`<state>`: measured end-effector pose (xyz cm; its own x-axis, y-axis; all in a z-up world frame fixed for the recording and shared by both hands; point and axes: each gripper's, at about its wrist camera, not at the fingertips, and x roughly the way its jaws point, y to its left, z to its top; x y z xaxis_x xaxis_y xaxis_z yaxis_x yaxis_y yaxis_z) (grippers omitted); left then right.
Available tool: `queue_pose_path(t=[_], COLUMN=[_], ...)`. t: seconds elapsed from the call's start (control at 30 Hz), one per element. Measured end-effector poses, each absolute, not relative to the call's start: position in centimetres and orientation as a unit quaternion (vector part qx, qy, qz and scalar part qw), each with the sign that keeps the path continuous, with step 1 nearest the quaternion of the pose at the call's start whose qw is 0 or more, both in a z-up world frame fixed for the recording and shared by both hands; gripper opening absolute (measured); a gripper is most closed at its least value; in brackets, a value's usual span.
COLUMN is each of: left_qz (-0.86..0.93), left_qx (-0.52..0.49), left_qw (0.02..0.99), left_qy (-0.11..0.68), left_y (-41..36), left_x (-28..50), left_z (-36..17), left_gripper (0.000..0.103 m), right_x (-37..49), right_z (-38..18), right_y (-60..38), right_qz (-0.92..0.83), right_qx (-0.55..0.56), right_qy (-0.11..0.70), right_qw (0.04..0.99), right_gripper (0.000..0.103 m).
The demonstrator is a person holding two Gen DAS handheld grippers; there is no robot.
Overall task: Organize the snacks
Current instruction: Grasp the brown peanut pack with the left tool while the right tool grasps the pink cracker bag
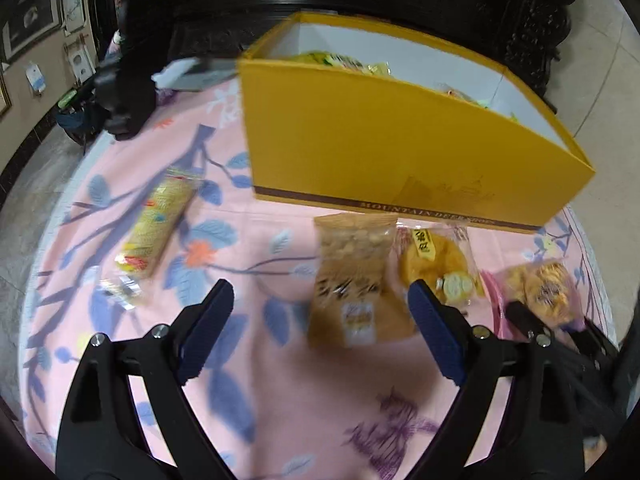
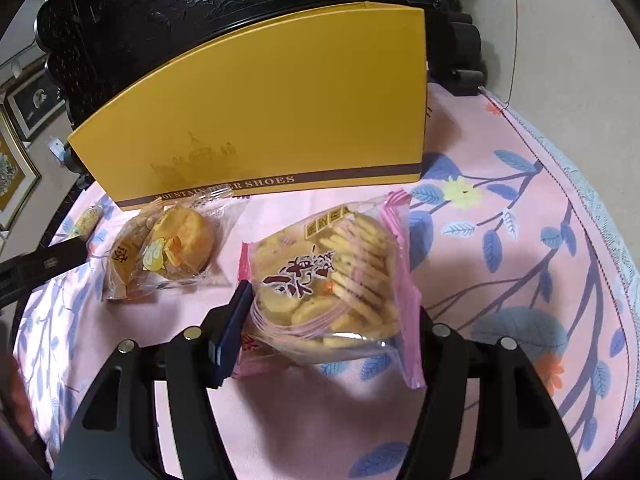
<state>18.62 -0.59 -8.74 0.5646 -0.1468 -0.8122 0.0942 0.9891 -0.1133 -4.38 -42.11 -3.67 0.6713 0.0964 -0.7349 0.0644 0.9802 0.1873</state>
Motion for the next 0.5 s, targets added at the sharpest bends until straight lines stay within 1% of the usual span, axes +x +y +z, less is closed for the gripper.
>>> queue_pose_path(t=[0.27,0.5], left_qz=[-0.057,-0.043], left_qx=[-0.023,-0.018], left_qw=[0.874,0.877], left_qy=[0.482,0.479], left_y=[-2.5,-2.3], left_x=[21.2,22.2], left_z=[-11.2,-11.7], left_gripper=[0.09,0.09], right_x=[-5.6,-5.5], right_z=[-3.2,-3.2], right_y=[-42.1,-42.1], right_qz=[0.024,0.025], right_qx=[0.11,0.108], right_qy=[0.402,0.403], right_qw=[0.908,0.908], right_gripper=[0.067,0.068])
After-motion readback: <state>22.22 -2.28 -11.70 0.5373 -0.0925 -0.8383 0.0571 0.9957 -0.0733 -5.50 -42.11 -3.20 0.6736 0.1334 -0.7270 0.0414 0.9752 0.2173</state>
